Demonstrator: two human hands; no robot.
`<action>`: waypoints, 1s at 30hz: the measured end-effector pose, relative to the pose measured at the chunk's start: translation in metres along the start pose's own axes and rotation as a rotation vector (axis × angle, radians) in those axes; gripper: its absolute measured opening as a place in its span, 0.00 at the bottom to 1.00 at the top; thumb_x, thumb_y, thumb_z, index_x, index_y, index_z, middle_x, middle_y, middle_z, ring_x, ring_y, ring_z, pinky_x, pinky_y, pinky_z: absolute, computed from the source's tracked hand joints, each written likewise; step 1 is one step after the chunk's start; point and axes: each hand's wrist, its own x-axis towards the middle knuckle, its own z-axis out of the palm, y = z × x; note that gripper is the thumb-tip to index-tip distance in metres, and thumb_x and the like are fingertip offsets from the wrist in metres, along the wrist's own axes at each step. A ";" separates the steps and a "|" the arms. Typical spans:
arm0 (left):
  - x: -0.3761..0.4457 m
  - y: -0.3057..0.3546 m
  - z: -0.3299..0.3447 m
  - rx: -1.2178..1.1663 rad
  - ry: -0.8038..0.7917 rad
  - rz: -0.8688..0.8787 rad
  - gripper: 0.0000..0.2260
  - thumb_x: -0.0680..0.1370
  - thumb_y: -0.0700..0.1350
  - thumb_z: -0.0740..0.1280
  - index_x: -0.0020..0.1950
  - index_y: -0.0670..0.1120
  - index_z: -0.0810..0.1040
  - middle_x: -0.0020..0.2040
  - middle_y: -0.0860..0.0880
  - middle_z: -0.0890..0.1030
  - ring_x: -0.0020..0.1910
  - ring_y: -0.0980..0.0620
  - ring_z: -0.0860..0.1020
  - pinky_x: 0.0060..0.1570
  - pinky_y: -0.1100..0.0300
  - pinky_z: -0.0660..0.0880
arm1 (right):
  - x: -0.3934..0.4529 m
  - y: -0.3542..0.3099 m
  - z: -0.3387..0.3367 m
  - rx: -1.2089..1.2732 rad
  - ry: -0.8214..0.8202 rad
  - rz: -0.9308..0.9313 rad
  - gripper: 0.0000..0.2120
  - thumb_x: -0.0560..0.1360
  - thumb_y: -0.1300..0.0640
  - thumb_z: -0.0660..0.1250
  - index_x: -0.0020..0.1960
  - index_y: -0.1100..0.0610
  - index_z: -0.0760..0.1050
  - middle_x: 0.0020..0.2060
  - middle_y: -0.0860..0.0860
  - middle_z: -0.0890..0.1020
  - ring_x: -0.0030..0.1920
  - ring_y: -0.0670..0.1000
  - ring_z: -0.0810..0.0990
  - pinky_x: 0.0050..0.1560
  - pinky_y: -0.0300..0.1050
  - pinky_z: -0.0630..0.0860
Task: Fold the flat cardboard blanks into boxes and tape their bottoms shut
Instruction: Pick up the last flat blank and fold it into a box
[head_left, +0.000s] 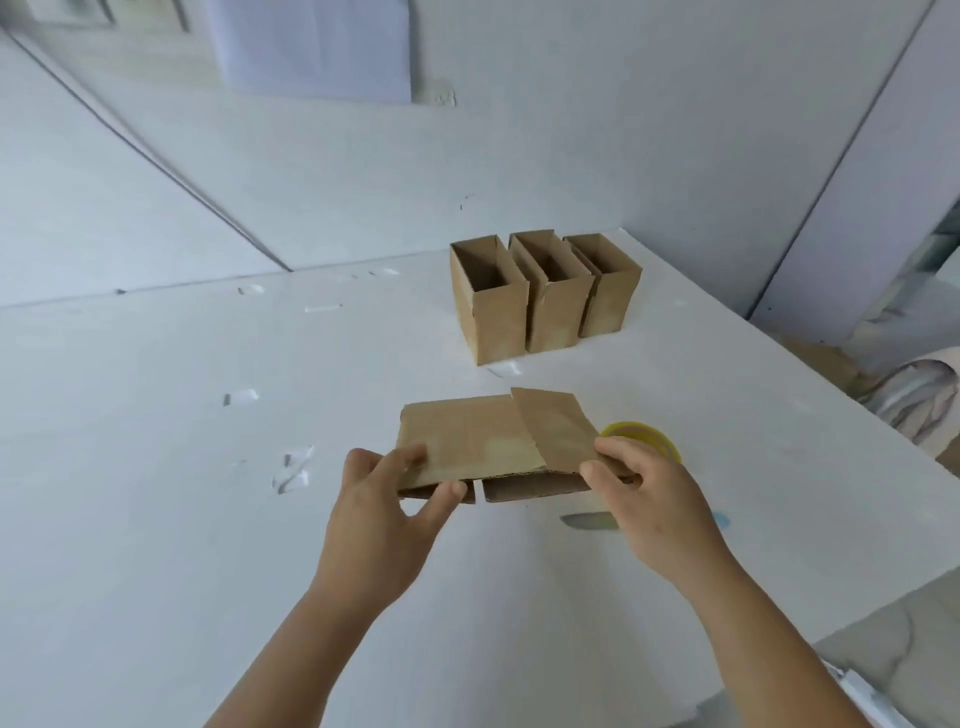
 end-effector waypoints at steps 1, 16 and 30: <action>-0.002 0.006 0.004 0.008 0.038 -0.018 0.23 0.72 0.56 0.71 0.65 0.51 0.74 0.53 0.54 0.70 0.45 0.61 0.75 0.42 0.71 0.65 | 0.008 0.003 -0.004 0.012 -0.016 -0.026 0.16 0.76 0.50 0.65 0.62 0.53 0.77 0.56 0.44 0.78 0.54 0.41 0.75 0.47 0.27 0.66; -0.072 0.106 0.050 -0.148 0.366 -0.343 0.28 0.75 0.44 0.69 0.71 0.52 0.61 0.55 0.58 0.75 0.50 0.61 0.77 0.39 0.72 0.70 | 0.031 0.031 -0.069 0.132 -0.273 -0.292 0.10 0.78 0.50 0.62 0.42 0.47 0.79 0.38 0.49 0.82 0.38 0.47 0.83 0.45 0.47 0.78; -0.081 0.097 0.025 0.086 0.140 -0.266 0.11 0.78 0.44 0.61 0.53 0.55 0.80 0.45 0.55 0.77 0.37 0.62 0.77 0.36 0.71 0.67 | 0.009 0.033 -0.058 0.159 -0.281 -0.285 0.15 0.78 0.52 0.64 0.33 0.52 0.76 0.21 0.46 0.72 0.26 0.47 0.78 0.29 0.40 0.71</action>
